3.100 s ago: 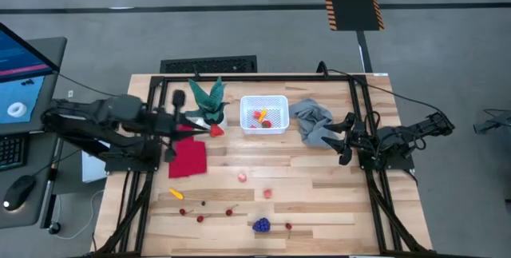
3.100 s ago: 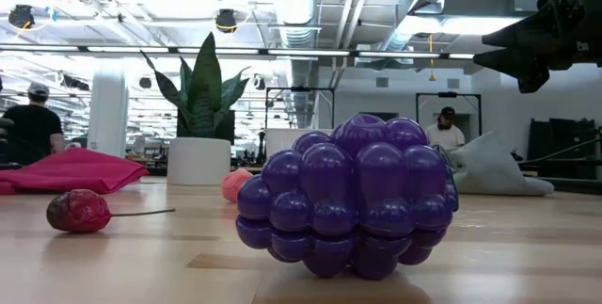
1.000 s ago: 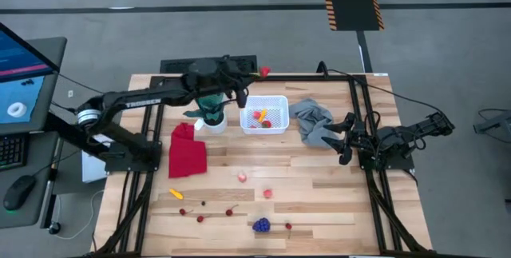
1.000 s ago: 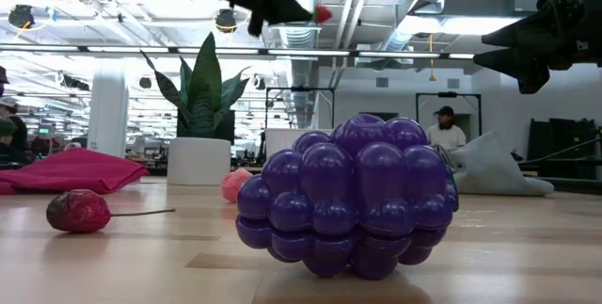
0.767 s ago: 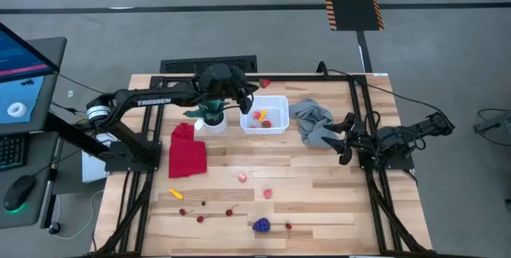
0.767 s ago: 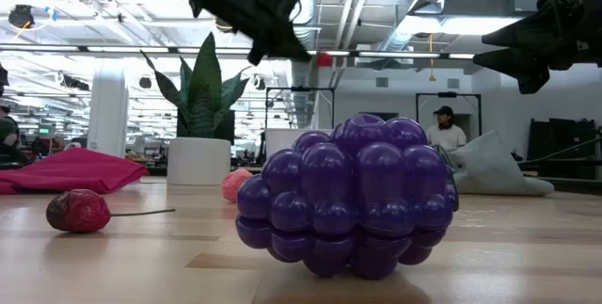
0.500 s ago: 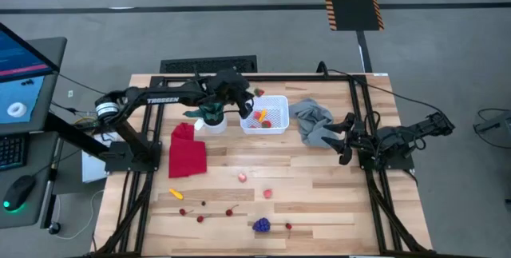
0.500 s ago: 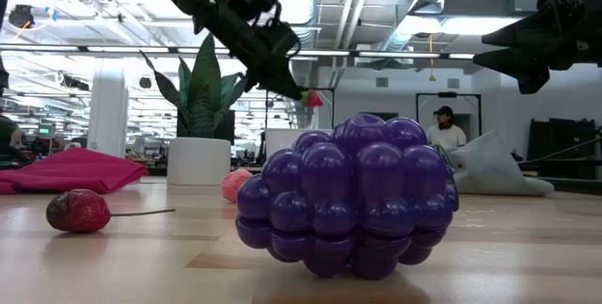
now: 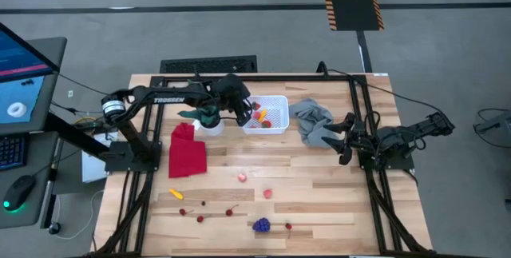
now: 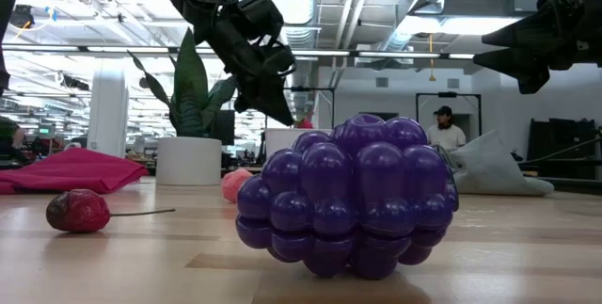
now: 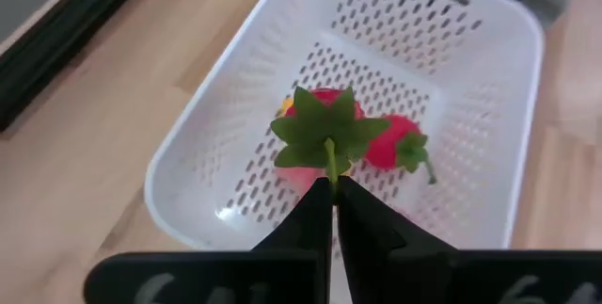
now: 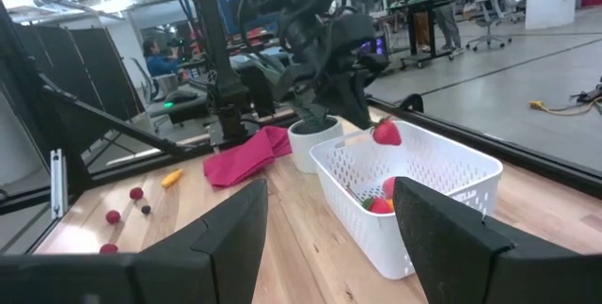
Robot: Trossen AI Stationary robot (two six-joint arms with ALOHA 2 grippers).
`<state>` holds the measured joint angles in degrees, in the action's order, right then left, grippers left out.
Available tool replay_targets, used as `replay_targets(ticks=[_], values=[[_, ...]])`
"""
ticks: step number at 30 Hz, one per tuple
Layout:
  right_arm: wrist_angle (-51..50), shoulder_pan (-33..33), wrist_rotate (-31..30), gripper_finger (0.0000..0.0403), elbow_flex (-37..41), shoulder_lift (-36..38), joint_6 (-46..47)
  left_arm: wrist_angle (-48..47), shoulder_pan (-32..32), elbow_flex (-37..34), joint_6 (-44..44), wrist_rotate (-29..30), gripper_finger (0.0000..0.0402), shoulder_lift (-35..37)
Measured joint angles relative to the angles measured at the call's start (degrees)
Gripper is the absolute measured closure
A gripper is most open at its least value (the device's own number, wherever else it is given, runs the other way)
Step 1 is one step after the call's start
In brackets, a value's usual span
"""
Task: Pick and placing Produce into tupperware
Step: Put the red strawberry into the white bin
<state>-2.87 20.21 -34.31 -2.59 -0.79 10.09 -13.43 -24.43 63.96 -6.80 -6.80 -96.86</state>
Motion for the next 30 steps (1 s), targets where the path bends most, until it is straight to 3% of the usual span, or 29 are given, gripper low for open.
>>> replay_targets(ticks=[11,19,22,30], values=[[0.0,-0.1,-0.1,0.0149,0.0,0.0,0.0,1.8,0.4,0.0,-2.0,-6.0,0.0401,-2.3],[0.0,-0.1,-0.2,0.0149,0.0,0.0,-0.1,0.3,1.5,0.7,-1.5,-4.6,0.0401,-4.6],[0.0,-0.1,-0.2,0.0149,0.0,0.0,-0.6,0.6,2.5,3.4,-1.5,-4.5,0.0401,-4.6],[0.0,-0.1,-0.2,0.0149,0.0,0.0,-0.6,-10.7,4.4,13.8,1.4,-3.9,0.0401,-4.6]])
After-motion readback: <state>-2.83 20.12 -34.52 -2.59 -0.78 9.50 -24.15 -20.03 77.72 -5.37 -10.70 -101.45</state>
